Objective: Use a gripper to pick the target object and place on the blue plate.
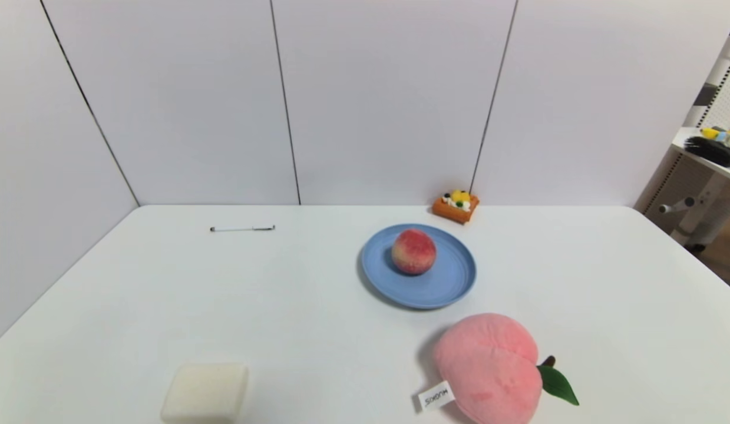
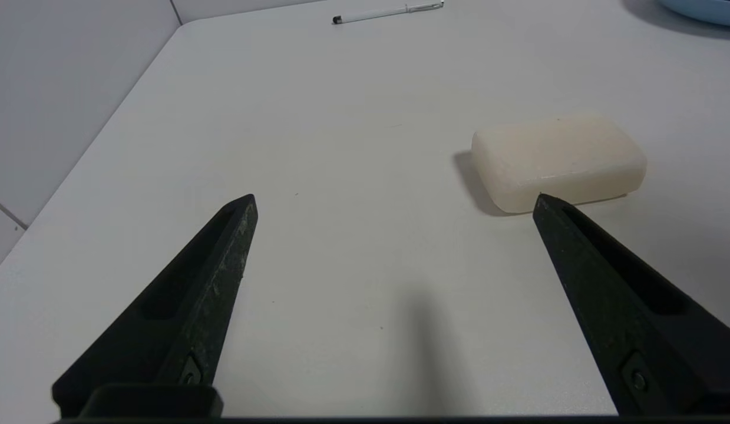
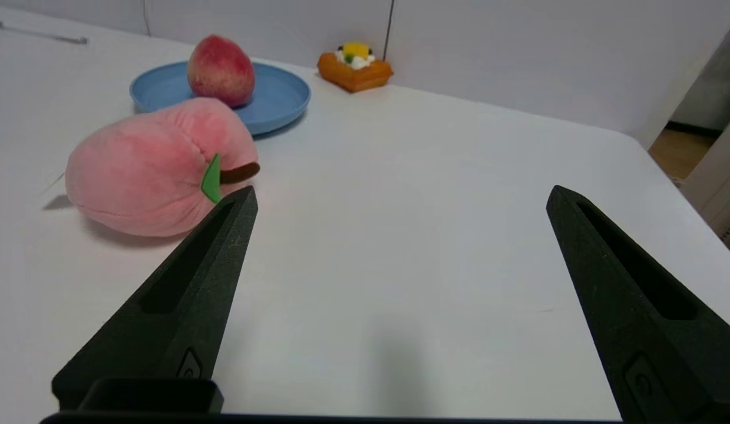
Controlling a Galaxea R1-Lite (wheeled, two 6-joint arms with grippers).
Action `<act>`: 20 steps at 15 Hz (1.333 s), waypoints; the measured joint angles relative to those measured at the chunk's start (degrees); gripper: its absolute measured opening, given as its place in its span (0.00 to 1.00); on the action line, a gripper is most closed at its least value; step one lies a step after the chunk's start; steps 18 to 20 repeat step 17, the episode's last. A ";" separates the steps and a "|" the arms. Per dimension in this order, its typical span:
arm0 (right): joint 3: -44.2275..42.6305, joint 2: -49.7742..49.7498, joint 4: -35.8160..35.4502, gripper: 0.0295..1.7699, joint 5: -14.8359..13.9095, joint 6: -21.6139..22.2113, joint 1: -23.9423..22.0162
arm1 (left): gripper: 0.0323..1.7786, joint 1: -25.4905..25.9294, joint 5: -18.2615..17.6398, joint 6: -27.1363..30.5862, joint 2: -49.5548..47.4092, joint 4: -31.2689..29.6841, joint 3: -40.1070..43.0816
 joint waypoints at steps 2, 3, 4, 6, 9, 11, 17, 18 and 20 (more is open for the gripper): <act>0.09 -1.13 3.45 0.96 -5.84 1.57 -0.05 | 0.95 0.00 0.02 0.01 0.00 0.00 0.00; 0.07 -1.48 6.66 0.96 -7.77 3.47 -0.07 | 0.95 0.00 0.00 0.06 0.00 0.00 0.00; -0.02 -1.68 8.66 0.96 -7.68 5.34 -0.09 | 0.95 0.00 0.00 0.04 0.00 0.00 0.00; -0.17 -1.82 8.92 0.96 -7.46 6.45 -0.09 | 0.95 0.00 0.02 0.01 0.00 0.00 0.00; 0.05 -1.87 8.55 0.96 -7.69 6.84 -0.09 | 0.95 0.00 0.02 0.01 0.00 0.00 0.00; 0.09 -1.87 8.52 0.96 -7.74 6.86 -0.09 | 0.95 0.00 0.02 0.00 0.00 -0.02 0.00; 0.11 -1.87 8.75 0.96 -8.75 8.62 -0.09 | 0.95 0.00 0.02 0.01 0.00 0.00 0.00; 0.11 -1.87 8.75 0.96 -8.75 8.62 -0.09 | 0.95 0.00 0.02 0.01 0.00 0.00 0.00; 0.11 -1.87 8.75 0.96 -8.75 8.62 -0.09 | 0.95 0.00 0.02 0.01 0.00 0.00 0.00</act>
